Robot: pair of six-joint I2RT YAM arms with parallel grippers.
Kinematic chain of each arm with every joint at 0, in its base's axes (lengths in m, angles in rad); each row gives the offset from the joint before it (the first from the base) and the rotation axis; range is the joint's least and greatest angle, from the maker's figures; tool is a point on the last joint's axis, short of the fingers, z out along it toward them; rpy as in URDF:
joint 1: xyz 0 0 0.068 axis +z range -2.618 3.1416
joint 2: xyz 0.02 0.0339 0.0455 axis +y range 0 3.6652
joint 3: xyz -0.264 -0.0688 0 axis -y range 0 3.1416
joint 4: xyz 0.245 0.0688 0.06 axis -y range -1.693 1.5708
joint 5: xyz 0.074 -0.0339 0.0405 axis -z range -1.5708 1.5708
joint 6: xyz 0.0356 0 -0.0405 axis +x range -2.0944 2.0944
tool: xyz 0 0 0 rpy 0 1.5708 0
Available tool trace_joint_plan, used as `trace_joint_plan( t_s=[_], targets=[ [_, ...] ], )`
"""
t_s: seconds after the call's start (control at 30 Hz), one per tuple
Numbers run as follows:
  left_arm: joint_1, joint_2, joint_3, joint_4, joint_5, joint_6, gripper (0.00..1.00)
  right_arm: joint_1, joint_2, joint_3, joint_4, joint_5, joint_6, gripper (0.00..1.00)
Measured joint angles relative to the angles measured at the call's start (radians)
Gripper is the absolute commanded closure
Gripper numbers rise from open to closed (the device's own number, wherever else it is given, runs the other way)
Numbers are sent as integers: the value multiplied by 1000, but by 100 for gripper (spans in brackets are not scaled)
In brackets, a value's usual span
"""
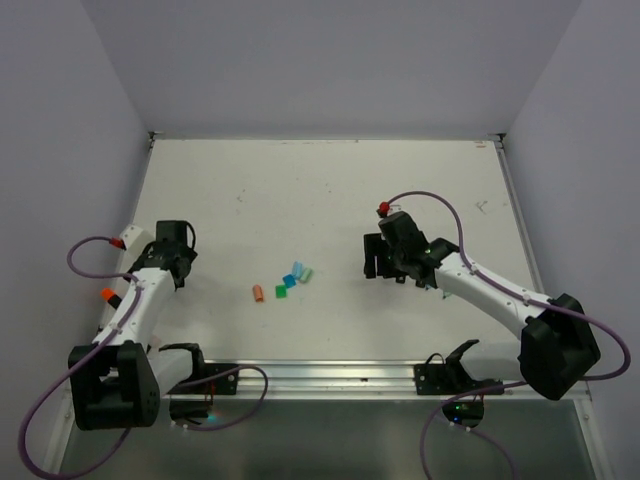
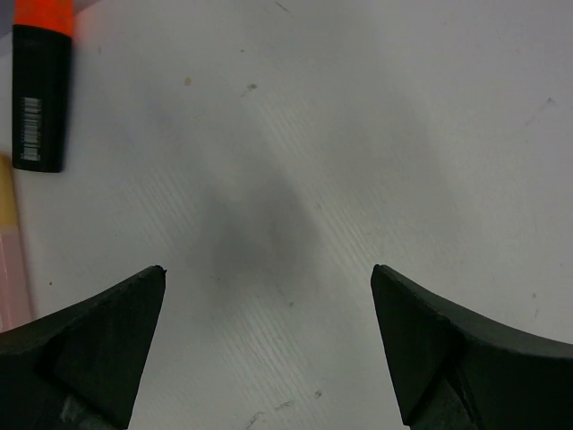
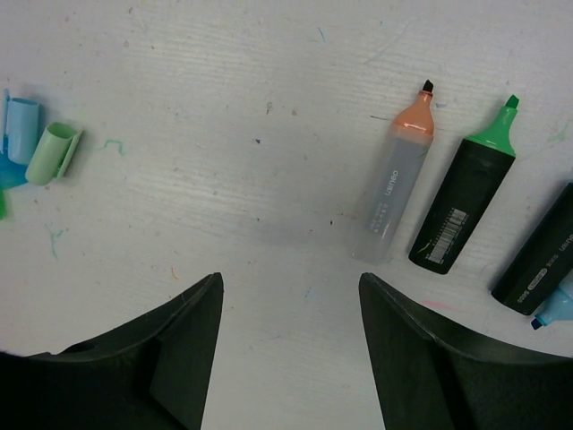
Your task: Open the pen caps
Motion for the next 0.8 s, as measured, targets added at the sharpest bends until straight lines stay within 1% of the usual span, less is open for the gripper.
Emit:
trace_joint_plan(
  t_s=[0.23, 0.4, 0.5, 0.57, 0.8],
  targets=[
    [28, 8, 0, -108, -143, -152, 0, 1, 8, 37, -6, -25, -34, 34],
    [51, 9, 0, -161, -244, -212, 2, 1, 8, 37, -7, -39, -48, 34],
    [80, 14, 0, -161, -276, -218, 4, 1, 8, 37, -8, -53, -53, 34],
    [101, 24, 0, -148, -282, -208, 1, 1, 8, 37, -8, -59, -59, 34],
    [180, 64, 0, -22, -259, -97, 0, 1, 8, 35, -21, -80, -73, 34]
  ],
)
